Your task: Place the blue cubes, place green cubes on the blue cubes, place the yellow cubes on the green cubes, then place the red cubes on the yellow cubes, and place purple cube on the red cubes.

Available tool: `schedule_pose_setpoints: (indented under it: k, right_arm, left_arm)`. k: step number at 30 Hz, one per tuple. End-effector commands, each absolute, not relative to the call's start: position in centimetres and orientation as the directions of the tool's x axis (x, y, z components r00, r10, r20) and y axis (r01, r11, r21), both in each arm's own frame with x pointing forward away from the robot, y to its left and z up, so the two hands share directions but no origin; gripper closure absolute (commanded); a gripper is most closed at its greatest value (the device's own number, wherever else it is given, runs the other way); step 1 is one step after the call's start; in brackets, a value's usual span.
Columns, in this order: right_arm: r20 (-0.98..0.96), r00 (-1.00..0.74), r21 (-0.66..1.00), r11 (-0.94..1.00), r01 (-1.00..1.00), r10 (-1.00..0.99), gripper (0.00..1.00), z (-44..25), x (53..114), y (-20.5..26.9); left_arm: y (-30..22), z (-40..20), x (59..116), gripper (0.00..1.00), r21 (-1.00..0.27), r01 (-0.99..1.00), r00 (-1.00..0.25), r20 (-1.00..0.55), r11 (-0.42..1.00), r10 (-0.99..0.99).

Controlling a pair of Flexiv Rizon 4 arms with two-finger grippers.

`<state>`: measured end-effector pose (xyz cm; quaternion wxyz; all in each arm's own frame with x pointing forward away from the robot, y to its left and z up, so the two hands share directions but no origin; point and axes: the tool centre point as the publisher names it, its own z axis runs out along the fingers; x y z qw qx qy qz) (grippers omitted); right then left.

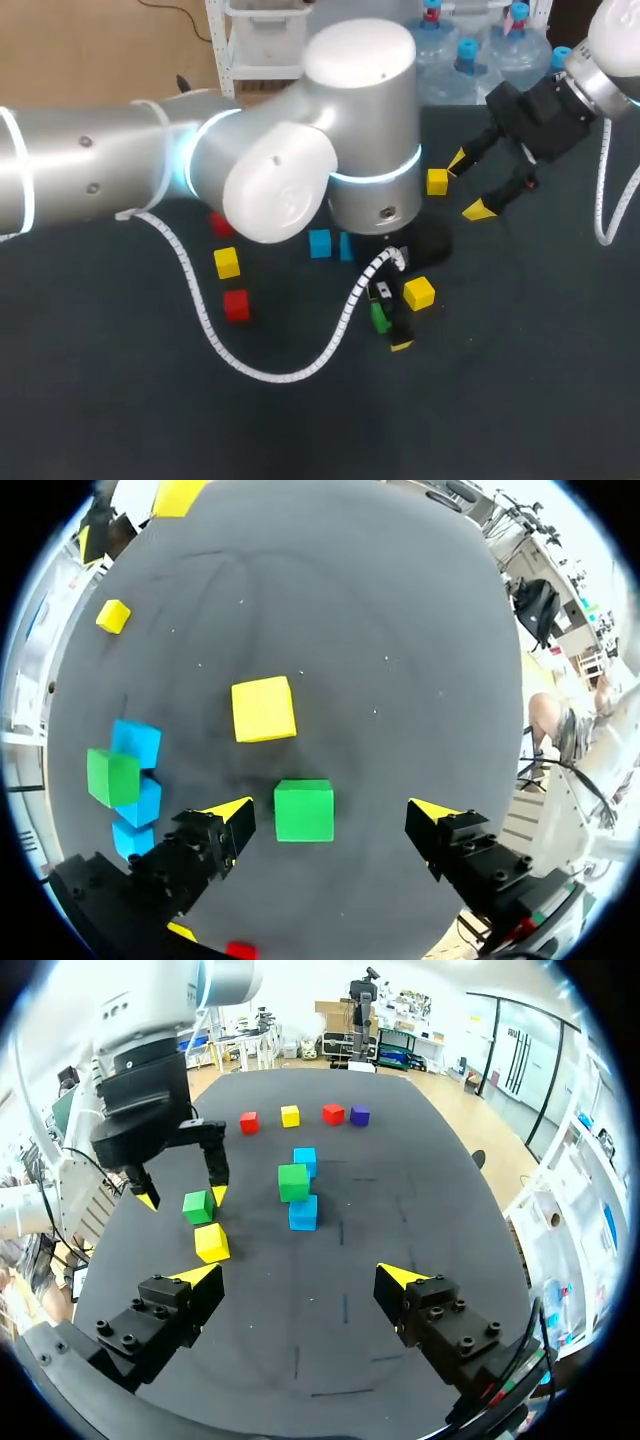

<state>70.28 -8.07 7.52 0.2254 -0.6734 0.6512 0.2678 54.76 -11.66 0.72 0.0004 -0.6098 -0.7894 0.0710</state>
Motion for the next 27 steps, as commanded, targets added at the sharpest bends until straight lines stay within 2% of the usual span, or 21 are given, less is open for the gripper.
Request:
schedule_pose_setpoints:
  k: [1, 10, 18, 27]
  right_arm:
    - [-0.655, 0.009, 0.045, -0.051, -0.998, -0.756, 0.00, 7.49, 70.28, -8.06]
    - [-0.655, 0.009, 0.045, -0.051, -0.998, -0.756, 0.00, 7.49, 70.28, -8.06]
    - [-0.655, 0.009, 0.045, -0.051, -0.998, -0.756, 0.00, 7.49, 70.28, -8.06]
    - [-0.655, 0.009, 0.045, -0.051, -0.998, -0.756, 0.00, 7.49, 70.28, -8.06]
  left_arm:
    - [-12.27, 0.16, 55.19, 0.00, -0.110, 0.962, -0.259, -0.066, 0.251, 0.964]
    - [-12.23, 0.12, 55.00, 0.00, -0.089, 0.960, -0.270, -0.058, 0.264, 0.961]
    - [-11.90, -0.30, 54.98, 0.00, -0.111, 0.959, -0.274, -0.111, 0.262, 0.955]
    - [-11.84, -0.31, 54.98, 0.00, -0.105, 0.958, -0.272, -0.055, 0.266, 0.961]
